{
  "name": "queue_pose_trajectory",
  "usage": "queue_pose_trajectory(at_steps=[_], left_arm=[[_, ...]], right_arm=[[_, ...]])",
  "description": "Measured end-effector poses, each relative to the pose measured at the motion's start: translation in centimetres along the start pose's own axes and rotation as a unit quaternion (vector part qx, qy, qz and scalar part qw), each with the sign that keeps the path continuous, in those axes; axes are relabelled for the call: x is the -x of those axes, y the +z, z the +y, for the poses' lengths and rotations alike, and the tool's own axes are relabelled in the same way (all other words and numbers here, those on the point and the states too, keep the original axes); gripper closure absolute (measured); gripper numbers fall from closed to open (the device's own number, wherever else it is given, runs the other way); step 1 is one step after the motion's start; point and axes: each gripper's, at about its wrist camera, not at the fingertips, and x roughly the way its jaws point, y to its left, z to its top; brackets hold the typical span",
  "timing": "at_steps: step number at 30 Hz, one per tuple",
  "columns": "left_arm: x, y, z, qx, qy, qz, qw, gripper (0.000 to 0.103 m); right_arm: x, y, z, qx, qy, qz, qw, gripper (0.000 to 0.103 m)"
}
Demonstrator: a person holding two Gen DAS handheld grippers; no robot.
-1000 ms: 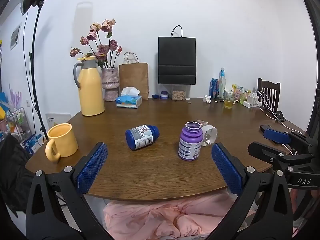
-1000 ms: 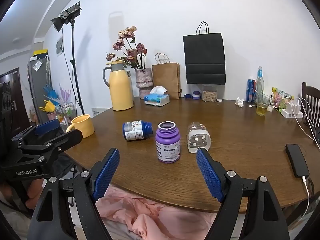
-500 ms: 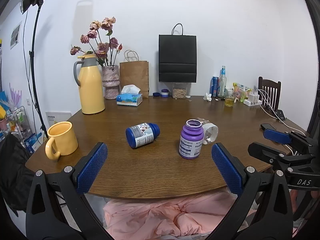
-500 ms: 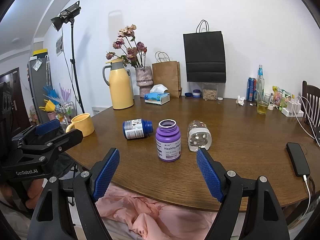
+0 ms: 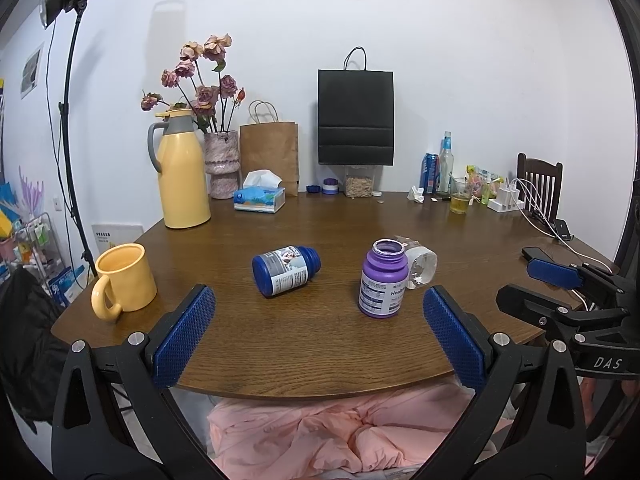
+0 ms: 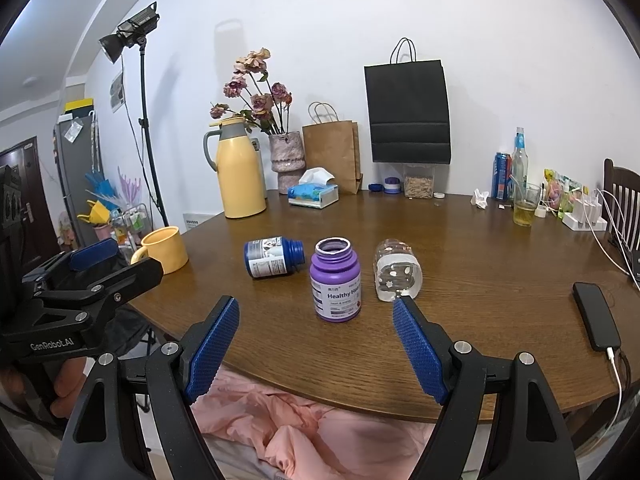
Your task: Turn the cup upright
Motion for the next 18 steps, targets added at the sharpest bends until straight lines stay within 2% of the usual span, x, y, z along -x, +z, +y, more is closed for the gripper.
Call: queue_pose_trajectory(at_steps=[18], left_arm=[[-0.10,0.12,0.19,0.000,0.001,-0.002,1.0000,0.000]], right_arm=[[-0.20,-0.04,0.13,0.000,0.001,0.001,1.000,0.019]])
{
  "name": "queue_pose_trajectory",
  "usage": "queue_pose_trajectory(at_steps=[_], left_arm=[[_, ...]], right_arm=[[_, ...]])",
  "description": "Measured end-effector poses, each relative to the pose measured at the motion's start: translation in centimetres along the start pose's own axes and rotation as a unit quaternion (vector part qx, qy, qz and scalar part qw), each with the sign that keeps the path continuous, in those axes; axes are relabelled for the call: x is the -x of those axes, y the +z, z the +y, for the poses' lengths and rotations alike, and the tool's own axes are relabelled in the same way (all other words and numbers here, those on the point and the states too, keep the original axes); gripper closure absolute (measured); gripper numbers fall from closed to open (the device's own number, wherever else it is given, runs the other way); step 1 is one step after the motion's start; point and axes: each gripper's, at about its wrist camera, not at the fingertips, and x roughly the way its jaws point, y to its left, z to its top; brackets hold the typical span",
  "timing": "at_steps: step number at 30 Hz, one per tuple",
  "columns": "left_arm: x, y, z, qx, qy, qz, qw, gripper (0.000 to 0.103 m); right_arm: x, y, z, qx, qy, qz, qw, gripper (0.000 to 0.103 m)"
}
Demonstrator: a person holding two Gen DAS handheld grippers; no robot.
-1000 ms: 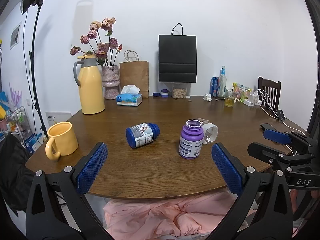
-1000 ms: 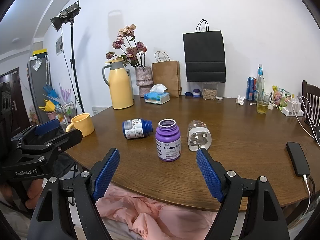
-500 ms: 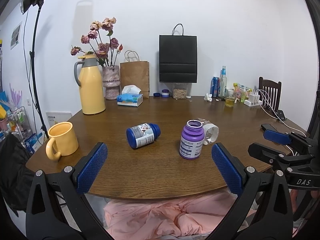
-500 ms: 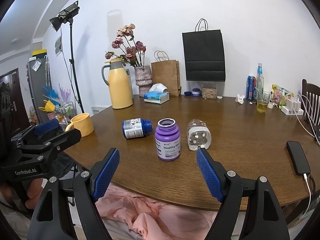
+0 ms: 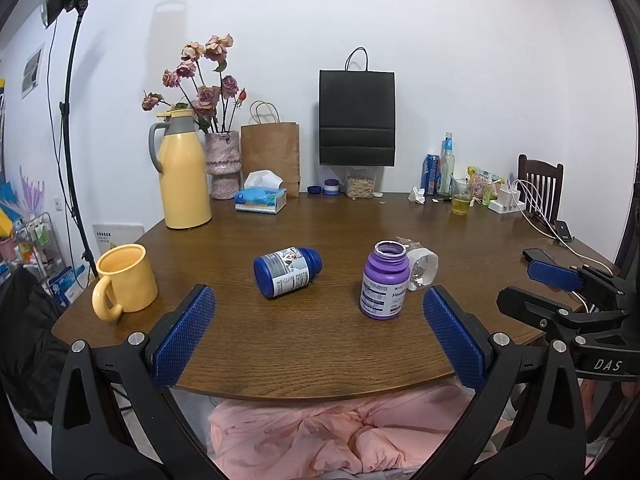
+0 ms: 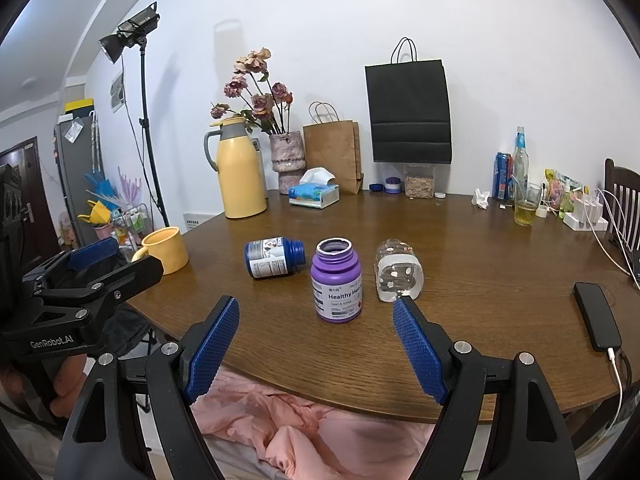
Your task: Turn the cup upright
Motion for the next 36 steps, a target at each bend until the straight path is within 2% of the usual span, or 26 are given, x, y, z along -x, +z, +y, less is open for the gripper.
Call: queue_pose_trajectory(at_steps=[36], left_arm=[[-0.15,-0.32,-0.01,-0.003,0.004,-0.001,1.0000,0.000]], right_arm=[[0.01,-0.23,-0.24,-0.015,0.005,0.001,1.000,0.019]])
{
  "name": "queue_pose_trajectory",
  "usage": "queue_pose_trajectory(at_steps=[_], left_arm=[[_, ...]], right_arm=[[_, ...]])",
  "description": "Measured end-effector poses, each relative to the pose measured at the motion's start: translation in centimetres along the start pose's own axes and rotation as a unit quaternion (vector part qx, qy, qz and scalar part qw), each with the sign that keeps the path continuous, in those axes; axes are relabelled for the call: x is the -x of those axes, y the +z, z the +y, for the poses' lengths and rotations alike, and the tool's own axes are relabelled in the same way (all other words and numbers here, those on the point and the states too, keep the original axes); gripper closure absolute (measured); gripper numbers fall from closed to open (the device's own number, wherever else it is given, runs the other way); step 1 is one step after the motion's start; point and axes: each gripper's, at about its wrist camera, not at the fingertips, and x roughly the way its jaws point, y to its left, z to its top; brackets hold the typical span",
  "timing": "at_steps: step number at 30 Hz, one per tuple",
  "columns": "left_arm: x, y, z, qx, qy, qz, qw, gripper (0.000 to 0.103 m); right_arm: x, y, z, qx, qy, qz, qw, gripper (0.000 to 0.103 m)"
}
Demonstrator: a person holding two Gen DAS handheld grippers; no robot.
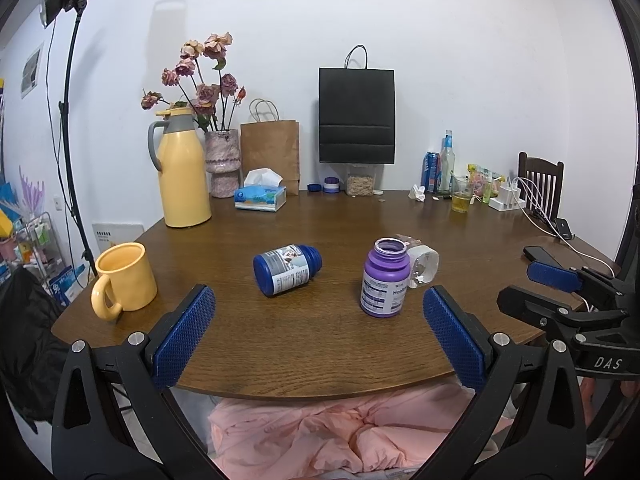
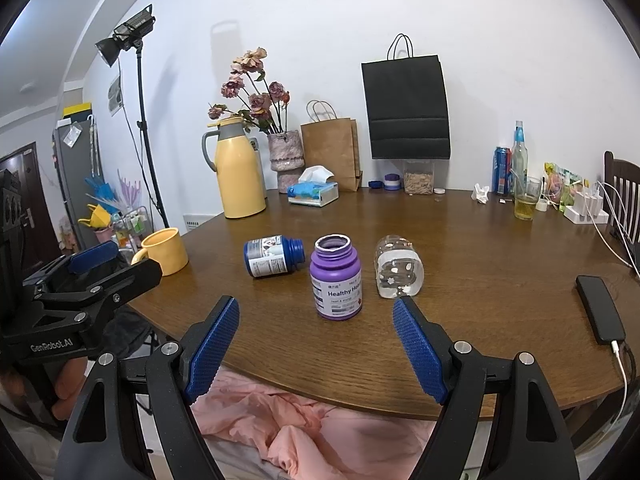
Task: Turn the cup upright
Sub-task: 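Reach the right tool to the clear sticker cup lying on its side and grasp it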
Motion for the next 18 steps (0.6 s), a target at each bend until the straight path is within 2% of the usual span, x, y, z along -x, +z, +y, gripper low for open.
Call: queue_pose_trajectory(at_steps=[3,8,14,18], left_arm=[[-0.3,0.2,0.3,0.000,0.005,-0.004,1.0000,0.000],[-1.8,1.6,1.3,0.018,-0.006,0.003,0.9998,0.000],[-4.1,4.1,1.9,0.018,-0.043,-0.013,0.9988,0.000],[-7.7,6.3,2.0,0.010,-0.058,0.013,0.9982,0.000]], right_arm=[[-0.7,-0.3,-0.2,-0.003,0.004,0.005,1.000,0.019],[-2.1,-0.1,-1.2,-0.001,-0.020,-0.001,1.000,0.020],[-4.4,0.2,-4.6,-0.033,-0.045,0.002,0.998,0.019],[-6.8,0.8,-6.8,-0.042,-0.058,0.028,0.997,0.019]])
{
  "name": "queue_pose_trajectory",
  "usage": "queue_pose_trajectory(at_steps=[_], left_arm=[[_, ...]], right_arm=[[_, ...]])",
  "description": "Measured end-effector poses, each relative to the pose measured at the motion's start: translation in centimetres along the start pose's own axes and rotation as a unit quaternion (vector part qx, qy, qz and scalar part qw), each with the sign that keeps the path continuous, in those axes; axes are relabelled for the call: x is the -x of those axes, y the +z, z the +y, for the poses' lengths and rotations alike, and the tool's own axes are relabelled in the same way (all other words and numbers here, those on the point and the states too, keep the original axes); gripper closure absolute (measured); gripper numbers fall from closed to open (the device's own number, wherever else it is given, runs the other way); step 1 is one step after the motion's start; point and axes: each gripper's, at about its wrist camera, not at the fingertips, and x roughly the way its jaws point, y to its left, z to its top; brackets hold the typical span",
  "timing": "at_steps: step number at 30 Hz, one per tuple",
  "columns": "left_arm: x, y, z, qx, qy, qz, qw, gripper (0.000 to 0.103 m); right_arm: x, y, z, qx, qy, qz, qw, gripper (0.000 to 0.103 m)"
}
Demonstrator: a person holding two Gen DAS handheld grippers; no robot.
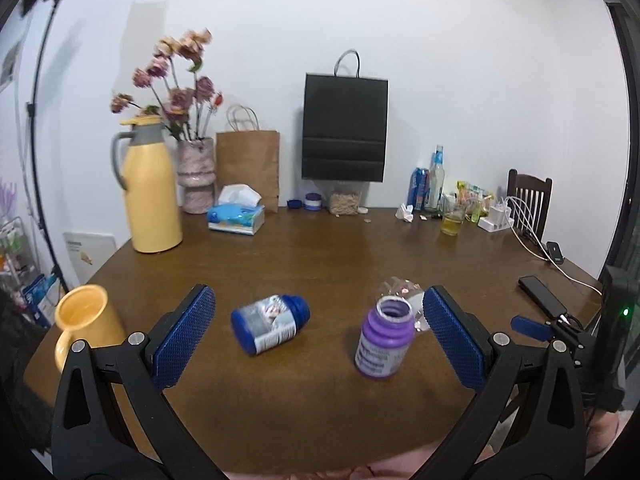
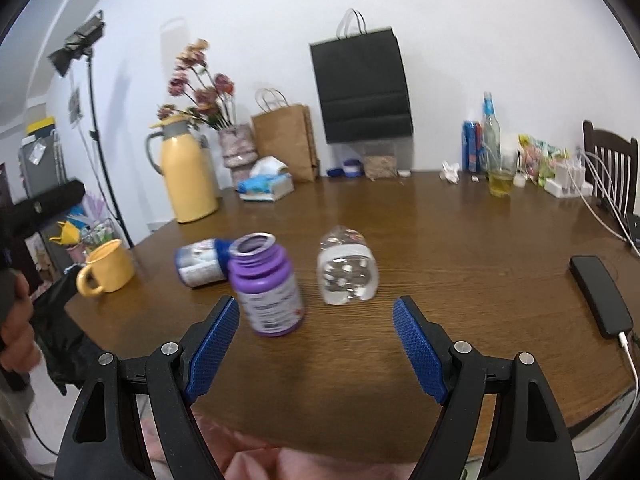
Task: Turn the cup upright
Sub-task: 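Reach the right tool to the clear sticker cup lying on its side and grasp it, then grasp the clear cup with the left tool while the right tool opens and releases it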
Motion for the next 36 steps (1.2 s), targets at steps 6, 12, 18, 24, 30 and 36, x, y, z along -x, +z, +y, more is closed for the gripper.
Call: queue_pose_trajectory(at_steps=[6,12,18,24,30,36], left_arm=[[-7.2,3.0,0.2,-0.012,-0.057,0.046,0.9972,0.000],[-15.0,4.3,-2.4,-0.079,-0.132,0.109,0.9821,0.000],[-21.7,5.8,-4.2,-0.115,-0.139,0.175,0.9678,0.001],[-26.7,6.0,-5.5,-0.129,-0.124,0.219,0.9592,0.007],[-30.2,6.6,-4.7,-0.113,-0.101,0.242,0.9582,0.012],[-35.5,5.9,-2.3,-0.056,-0.065,0.308,0.9476,0.039]], right_arm=[[-5.5,2.0,-1.7,0.006,0.015,0.029,0.999,0.019],[-10.9,3.8,-3.6,-0.015,0.038,0.067,0.997,0.019],[-14.3,4.7,-3.7,-0.016,0.046,0.083,0.995,0.020],[-18.2,5.9,-5.6,-0.042,0.070,0.107,0.991,0.040],[-23.0,8.5,-5.0,-0.002,0.106,0.120,0.987,0.040],[-26.4,9.6,-1.9,0.064,0.179,0.127,0.974,0.040]])
